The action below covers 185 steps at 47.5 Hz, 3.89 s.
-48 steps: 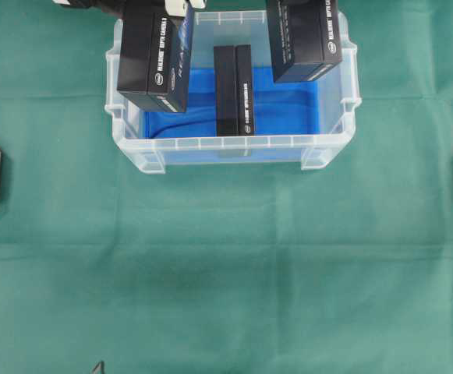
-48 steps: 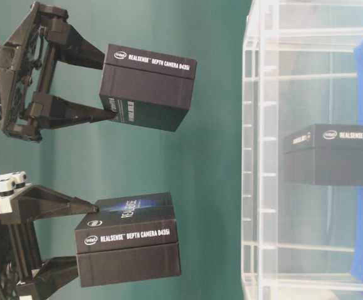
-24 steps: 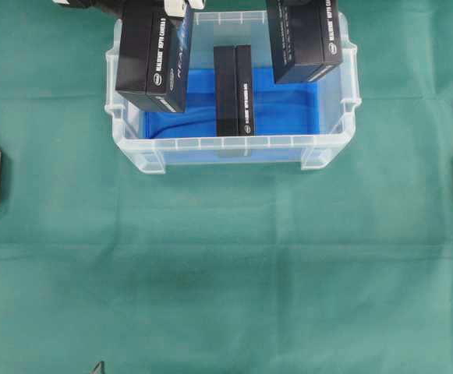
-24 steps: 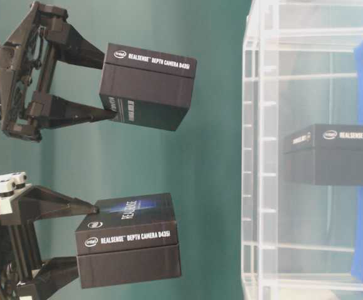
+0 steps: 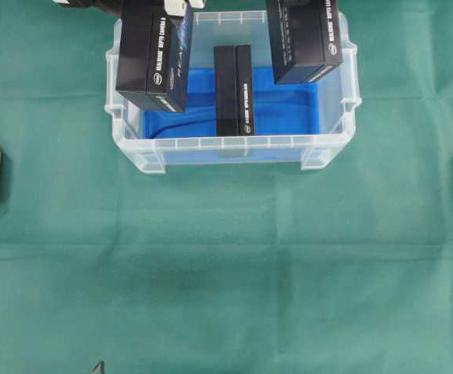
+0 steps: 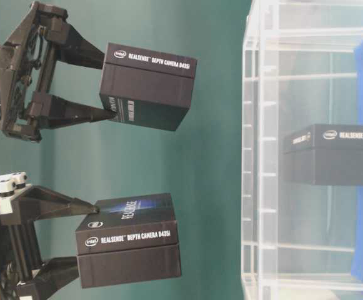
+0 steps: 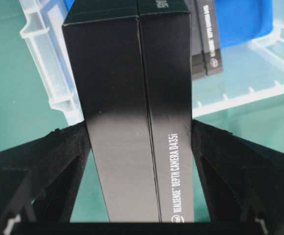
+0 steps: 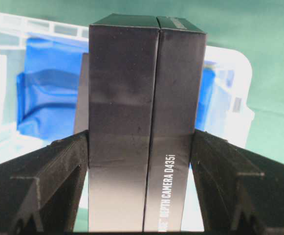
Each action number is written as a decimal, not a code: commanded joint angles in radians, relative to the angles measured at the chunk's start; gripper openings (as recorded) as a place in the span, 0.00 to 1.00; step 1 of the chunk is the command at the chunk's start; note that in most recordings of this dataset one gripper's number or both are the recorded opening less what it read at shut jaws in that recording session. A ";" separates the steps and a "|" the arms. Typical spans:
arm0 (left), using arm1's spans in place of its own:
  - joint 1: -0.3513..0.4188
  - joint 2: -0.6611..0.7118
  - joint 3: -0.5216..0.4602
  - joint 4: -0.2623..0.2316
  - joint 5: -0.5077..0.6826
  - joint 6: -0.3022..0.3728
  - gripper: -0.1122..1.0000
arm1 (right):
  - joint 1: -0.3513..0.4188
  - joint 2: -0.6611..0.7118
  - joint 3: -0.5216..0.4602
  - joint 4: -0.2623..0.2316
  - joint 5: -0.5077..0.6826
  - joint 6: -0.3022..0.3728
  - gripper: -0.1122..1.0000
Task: Take the box out of the case with both arms.
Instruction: 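Lift both gripped box pairs straight up out of the bin, then carry both box pairs toward the front of the table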
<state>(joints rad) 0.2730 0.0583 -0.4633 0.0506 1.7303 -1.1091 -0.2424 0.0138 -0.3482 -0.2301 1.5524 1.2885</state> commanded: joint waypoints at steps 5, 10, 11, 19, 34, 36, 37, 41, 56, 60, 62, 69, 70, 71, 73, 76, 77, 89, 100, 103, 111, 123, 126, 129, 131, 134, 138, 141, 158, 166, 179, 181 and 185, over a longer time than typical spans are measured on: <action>0.002 -0.020 -0.028 0.005 -0.003 0.000 0.67 | 0.005 -0.040 -0.029 -0.005 -0.002 0.000 0.69; 0.002 -0.020 -0.028 0.005 -0.002 0.000 0.67 | 0.005 -0.040 -0.031 -0.006 -0.002 0.000 0.69; 0.002 -0.020 -0.028 0.005 -0.003 0.000 0.67 | 0.005 -0.040 -0.029 -0.006 -0.002 0.000 0.69; 0.000 -0.020 -0.028 0.005 -0.003 0.000 0.67 | 0.005 -0.040 -0.029 -0.006 -0.003 -0.002 0.69; 0.000 -0.020 -0.028 0.005 -0.002 0.000 0.67 | 0.006 -0.040 -0.029 -0.005 -0.002 0.000 0.69; 0.002 -0.020 -0.028 0.006 -0.003 0.002 0.67 | 0.006 -0.040 -0.029 -0.005 -0.002 0.000 0.69; 0.002 -0.020 -0.028 0.006 -0.003 0.002 0.67 | 0.006 -0.040 -0.029 -0.005 -0.002 0.000 0.69; 0.002 -0.020 -0.028 0.005 -0.003 0.000 0.67 | 0.008 -0.040 -0.029 -0.006 -0.002 0.000 0.69; 0.002 -0.020 -0.028 0.006 -0.002 0.000 0.67 | 0.008 -0.040 -0.029 -0.005 -0.002 0.000 0.69; 0.002 -0.021 -0.028 0.006 -0.003 0.000 0.67 | 0.009 -0.040 -0.029 -0.006 -0.002 0.000 0.69; 0.000 -0.020 -0.028 0.005 -0.002 0.000 0.67 | 0.009 -0.040 -0.029 -0.005 -0.002 0.000 0.69; 0.002 -0.020 -0.028 0.006 -0.002 0.000 0.67 | 0.012 -0.040 -0.029 -0.005 0.002 0.002 0.69; 0.002 -0.020 -0.028 0.006 -0.002 0.000 0.67 | 0.014 -0.040 -0.029 -0.005 0.003 0.002 0.69; 0.000 -0.020 -0.028 0.006 -0.003 0.000 0.67 | 0.015 -0.040 -0.029 -0.005 0.003 0.002 0.69; -0.002 -0.021 -0.028 0.006 -0.003 -0.002 0.67 | 0.017 -0.040 -0.029 -0.005 0.006 0.003 0.69; -0.006 -0.021 -0.028 0.006 -0.003 -0.002 0.67 | 0.023 -0.040 -0.029 -0.005 0.012 0.008 0.69; -0.009 -0.023 -0.028 0.006 -0.003 -0.002 0.67 | 0.026 -0.040 -0.029 -0.005 0.014 0.009 0.69; -0.057 -0.031 -0.020 0.006 0.000 0.003 0.67 | 0.092 -0.040 -0.029 -0.006 0.058 0.089 0.69; -0.141 -0.038 -0.009 0.006 0.037 -0.009 0.67 | 0.167 -0.037 -0.029 -0.008 0.100 0.167 0.69; -0.166 -0.038 -0.005 0.006 0.037 -0.023 0.67 | 0.198 -0.034 -0.029 -0.008 0.109 0.193 0.69; -0.247 -0.035 -0.002 0.017 0.032 -0.155 0.67 | 0.268 -0.034 -0.029 -0.014 0.121 0.216 0.69; -0.385 -0.031 0.005 0.026 0.031 -0.376 0.67 | 0.390 -0.029 -0.029 -0.034 0.153 0.276 0.69; -0.420 -0.028 0.008 0.028 0.031 -0.431 0.67 | 0.423 -0.029 -0.029 -0.041 0.153 0.299 0.69; -0.453 -0.028 0.008 0.028 0.029 -0.474 0.67 | 0.460 -0.028 -0.029 -0.044 0.153 0.333 0.69; -0.471 -0.025 0.009 0.028 0.029 -0.497 0.67 | 0.480 -0.026 -0.031 -0.049 0.155 0.353 0.69; -0.500 -0.023 0.009 0.028 0.029 -0.532 0.67 | 0.514 -0.025 -0.029 -0.060 0.153 0.380 0.69; -0.528 -0.020 0.008 0.028 0.029 -0.558 0.67 | 0.543 -0.025 -0.029 -0.064 0.153 0.413 0.69; -0.541 -0.017 0.006 0.028 0.029 -0.571 0.67 | 0.561 -0.023 -0.029 -0.064 0.155 0.439 0.69; -0.569 -0.014 0.009 0.028 0.028 -0.575 0.67 | 0.597 -0.015 -0.031 -0.067 0.153 0.505 0.69; -0.569 -0.014 0.009 0.028 0.028 -0.575 0.67 | 0.600 -0.015 -0.031 -0.067 0.153 0.506 0.69; -0.566 -0.014 0.009 0.028 0.028 -0.574 0.67 | 0.598 -0.015 -0.031 -0.067 0.153 0.506 0.69; -0.566 -0.014 0.011 0.028 0.029 -0.574 0.67 | 0.598 -0.015 -0.031 -0.066 0.155 0.506 0.69; -0.565 -0.014 0.011 0.028 0.028 -0.572 0.67 | 0.598 -0.015 -0.031 -0.067 0.155 0.506 0.69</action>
<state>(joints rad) -0.2915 0.0583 -0.4418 0.0736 1.7610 -1.6828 0.3497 0.0153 -0.3497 -0.2899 1.7058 1.7932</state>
